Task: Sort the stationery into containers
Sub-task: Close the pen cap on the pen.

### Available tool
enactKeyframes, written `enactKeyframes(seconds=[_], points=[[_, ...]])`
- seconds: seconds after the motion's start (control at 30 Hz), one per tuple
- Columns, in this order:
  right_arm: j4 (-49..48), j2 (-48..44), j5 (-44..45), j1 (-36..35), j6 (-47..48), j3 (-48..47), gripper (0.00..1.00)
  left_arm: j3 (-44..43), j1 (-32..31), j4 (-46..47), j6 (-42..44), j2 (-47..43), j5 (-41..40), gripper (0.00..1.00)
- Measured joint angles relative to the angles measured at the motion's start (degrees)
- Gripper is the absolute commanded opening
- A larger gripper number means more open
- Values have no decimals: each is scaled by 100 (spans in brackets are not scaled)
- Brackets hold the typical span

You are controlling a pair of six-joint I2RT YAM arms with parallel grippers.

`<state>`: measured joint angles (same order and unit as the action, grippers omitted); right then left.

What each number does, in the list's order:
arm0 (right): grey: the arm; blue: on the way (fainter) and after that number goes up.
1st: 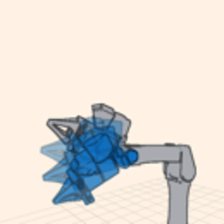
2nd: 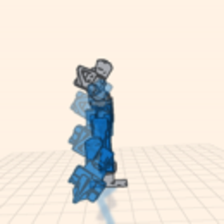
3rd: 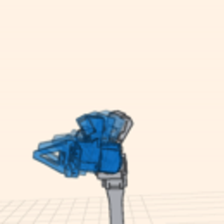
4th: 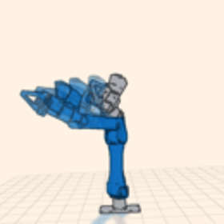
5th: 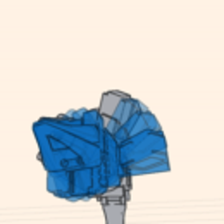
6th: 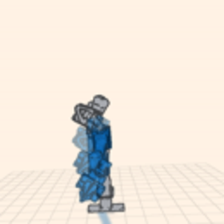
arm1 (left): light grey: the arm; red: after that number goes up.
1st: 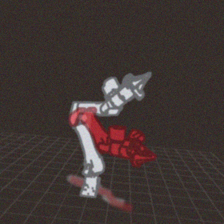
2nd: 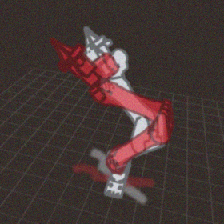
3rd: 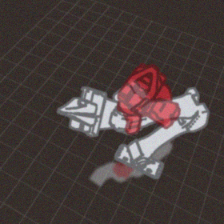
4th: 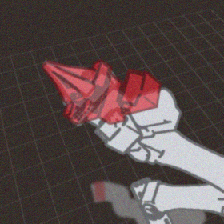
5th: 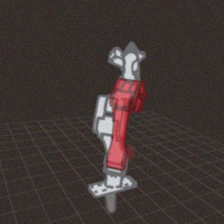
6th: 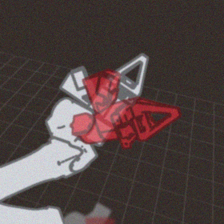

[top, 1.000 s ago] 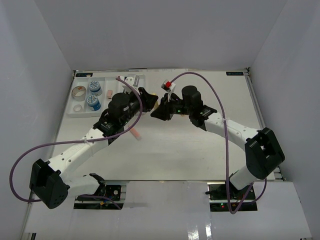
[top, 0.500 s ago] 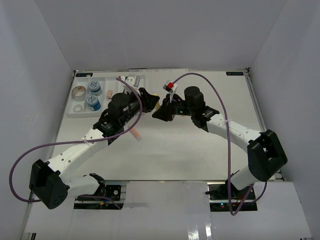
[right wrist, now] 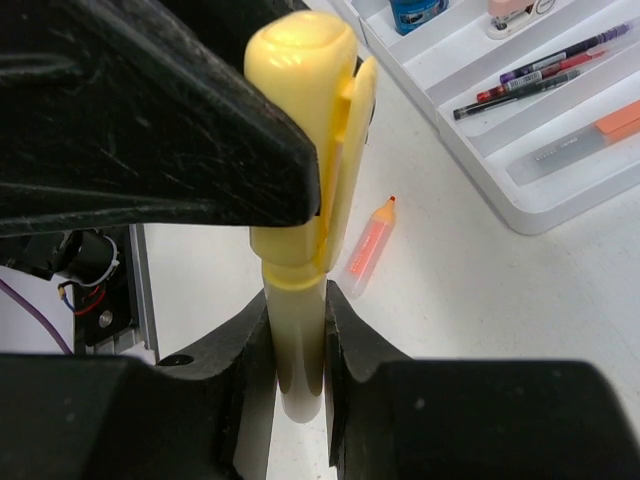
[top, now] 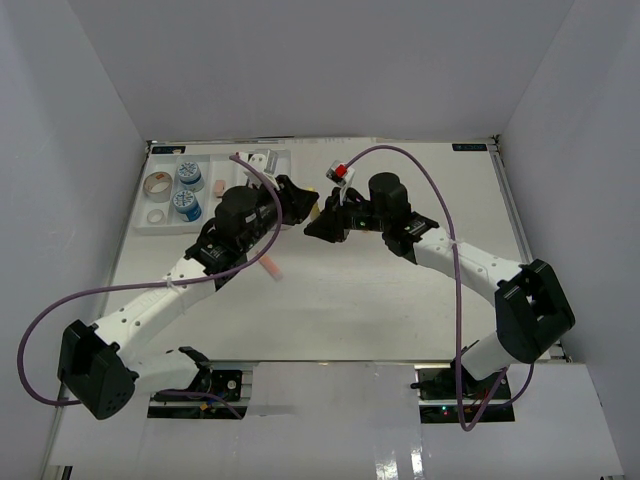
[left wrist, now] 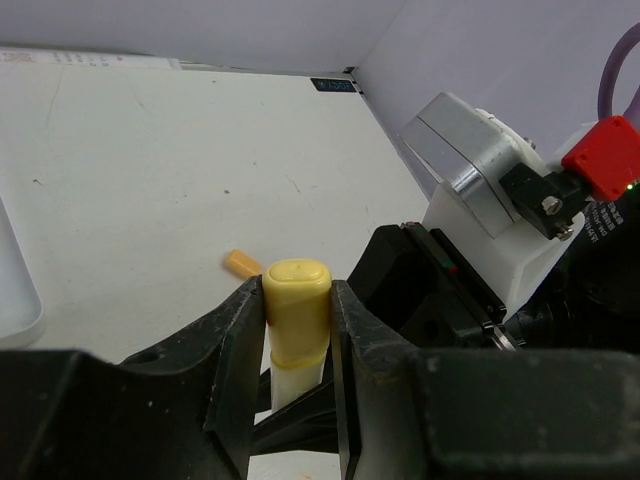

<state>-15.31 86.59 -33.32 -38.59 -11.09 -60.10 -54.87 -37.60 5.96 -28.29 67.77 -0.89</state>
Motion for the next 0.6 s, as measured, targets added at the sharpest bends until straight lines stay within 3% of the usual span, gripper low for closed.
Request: enactKeyframes(seconds=[0.43,0.6], points=[[-623,-378,15,72,31,2,8,61,-455,-63,-55,-337,-404,51],[-636,-402,33,76,98,61,8,61,-590,-138,52,-339,-826,67]])
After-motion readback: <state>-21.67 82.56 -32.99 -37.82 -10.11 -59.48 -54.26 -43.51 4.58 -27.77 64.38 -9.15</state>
